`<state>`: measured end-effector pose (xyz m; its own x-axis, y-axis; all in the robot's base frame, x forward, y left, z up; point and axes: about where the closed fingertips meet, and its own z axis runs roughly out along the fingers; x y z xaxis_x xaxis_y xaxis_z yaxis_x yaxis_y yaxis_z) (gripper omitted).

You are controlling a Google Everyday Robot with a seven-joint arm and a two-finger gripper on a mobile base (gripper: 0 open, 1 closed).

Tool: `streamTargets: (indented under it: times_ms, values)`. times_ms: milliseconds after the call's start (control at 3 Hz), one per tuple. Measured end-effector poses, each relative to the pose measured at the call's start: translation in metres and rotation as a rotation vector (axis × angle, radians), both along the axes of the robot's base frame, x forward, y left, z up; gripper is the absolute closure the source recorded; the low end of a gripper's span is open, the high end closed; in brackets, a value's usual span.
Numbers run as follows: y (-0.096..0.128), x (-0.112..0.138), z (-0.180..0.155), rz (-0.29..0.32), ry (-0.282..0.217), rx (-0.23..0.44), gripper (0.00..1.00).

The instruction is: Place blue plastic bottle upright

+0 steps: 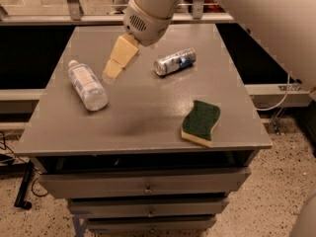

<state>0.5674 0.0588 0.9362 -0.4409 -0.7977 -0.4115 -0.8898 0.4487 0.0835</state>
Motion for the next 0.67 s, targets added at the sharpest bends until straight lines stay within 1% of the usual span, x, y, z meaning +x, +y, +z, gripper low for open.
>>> streamTargets:
  times_ms: [333,667]
  values:
    - [0.032,0.004,-0.007,0.011,0.009,0.048,0.00]
    - [0.082,0.017,-0.018,-0.010,0.049,0.111,0.00]
